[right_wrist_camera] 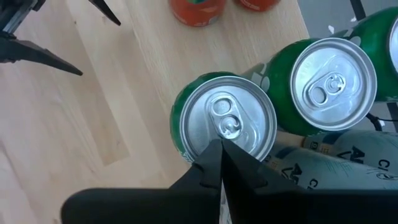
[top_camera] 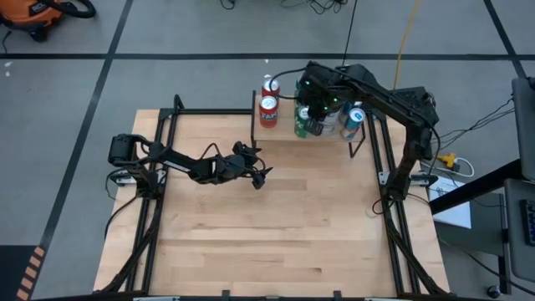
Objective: Place canned beverage on shelf
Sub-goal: Adjust the green soda cans on the shelf, then return to Home Position
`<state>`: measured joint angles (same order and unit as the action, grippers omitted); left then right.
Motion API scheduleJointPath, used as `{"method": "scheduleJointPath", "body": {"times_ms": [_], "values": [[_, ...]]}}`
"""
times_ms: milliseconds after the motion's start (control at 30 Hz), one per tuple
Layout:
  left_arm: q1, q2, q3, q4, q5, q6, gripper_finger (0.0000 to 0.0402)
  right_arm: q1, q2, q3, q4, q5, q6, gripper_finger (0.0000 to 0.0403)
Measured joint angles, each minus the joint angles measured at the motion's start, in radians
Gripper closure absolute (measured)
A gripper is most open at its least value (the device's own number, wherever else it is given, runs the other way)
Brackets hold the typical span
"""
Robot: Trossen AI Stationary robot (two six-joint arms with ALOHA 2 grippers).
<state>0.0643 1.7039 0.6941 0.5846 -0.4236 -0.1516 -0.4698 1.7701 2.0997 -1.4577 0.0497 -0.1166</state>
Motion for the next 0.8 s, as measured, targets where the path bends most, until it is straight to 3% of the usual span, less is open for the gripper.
{"method": "scheduleJointPath", "body": {"times_ms": [133,333,400,567,633,800], "values": [[-0.006,0.0,0.0,-0.003,-0.033,0.0,0.0004,0.006,-0.003,0.036,-0.016,0.025,0.031,0.0403],[-0.073,-0.003,0.0,0.0,-0.349,0.119,0.0004,0.045,-0.106,0.06,-0.01,0.082,0.084,0.0403],[-0.08,-0.007,0.0,0.005,-0.334,0.133,0.0004,0.07,-0.141,0.057,-0.001,0.097,0.1,0.0403],[-0.087,-0.007,0.0,0.004,-0.162,0.046,0.0004,0.217,-0.282,-0.042,0.18,0.111,0.104,0.0403],[-0.097,-0.009,0.0,0.013,-0.147,0.028,0.0005,0.31,-0.351,-0.142,0.314,0.117,0.105,0.0403],[-0.16,-0.1,0.001,0.112,-0.068,0.159,0.004,0.528,-0.521,-0.541,0.72,0.182,0.111,0.0403]]}}
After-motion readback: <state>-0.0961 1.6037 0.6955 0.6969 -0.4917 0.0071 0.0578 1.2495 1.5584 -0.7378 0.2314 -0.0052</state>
